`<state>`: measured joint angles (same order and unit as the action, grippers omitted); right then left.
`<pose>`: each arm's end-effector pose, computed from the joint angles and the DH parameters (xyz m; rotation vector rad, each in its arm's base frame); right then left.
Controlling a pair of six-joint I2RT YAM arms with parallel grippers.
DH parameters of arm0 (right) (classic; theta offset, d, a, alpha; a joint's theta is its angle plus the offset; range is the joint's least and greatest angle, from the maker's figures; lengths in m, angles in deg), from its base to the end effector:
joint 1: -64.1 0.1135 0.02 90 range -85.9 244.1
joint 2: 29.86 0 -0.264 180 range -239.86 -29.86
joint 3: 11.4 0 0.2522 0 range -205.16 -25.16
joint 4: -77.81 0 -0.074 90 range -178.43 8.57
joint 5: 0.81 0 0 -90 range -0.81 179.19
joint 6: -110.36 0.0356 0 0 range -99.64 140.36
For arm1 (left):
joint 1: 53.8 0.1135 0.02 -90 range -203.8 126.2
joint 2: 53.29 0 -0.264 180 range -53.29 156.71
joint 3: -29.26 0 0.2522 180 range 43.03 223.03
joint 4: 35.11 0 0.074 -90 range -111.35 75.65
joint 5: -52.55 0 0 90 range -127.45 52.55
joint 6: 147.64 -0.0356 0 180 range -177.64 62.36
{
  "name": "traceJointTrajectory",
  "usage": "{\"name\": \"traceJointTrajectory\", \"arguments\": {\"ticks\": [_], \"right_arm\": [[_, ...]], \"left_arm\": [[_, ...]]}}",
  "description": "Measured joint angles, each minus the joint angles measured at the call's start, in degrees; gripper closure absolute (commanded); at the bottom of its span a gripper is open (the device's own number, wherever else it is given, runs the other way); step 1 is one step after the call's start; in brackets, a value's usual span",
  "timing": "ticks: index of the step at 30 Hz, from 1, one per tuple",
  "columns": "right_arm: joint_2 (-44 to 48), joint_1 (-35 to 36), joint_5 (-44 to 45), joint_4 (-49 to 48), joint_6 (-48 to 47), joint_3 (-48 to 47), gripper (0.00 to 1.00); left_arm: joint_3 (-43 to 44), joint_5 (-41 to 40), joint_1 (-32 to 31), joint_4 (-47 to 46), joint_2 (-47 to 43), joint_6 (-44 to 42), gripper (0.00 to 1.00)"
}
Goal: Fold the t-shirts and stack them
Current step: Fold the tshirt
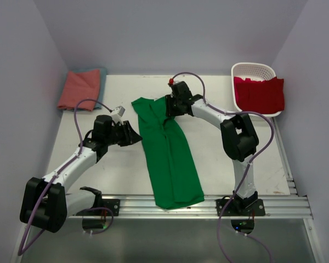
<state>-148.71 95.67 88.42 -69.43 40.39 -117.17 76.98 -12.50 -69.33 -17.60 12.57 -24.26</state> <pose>0.3997 0.2462 0.2090 -0.2495 2.4040 0.4413 0.2253 -0.0782 0.2140 -0.0977 2.2884 -0.9420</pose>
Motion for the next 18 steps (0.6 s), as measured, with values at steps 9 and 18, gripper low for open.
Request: {"name": "traceJointTrajectory", "arguments": {"ticks": [9, 18], "right_arm": [[-0.8, 0.3, 0.1, 1.0, -0.2, 0.0, 0.72], [-0.8, 0.4, 1.1, 1.1, -0.8, 0.0, 0.89]], "left_arm": [[0.0, -0.3, 0.0, 0.3, -0.4, 0.0, 0.64], [0.0, -0.3, 0.0, 0.3, -0.4, 0.0, 0.64]]}}
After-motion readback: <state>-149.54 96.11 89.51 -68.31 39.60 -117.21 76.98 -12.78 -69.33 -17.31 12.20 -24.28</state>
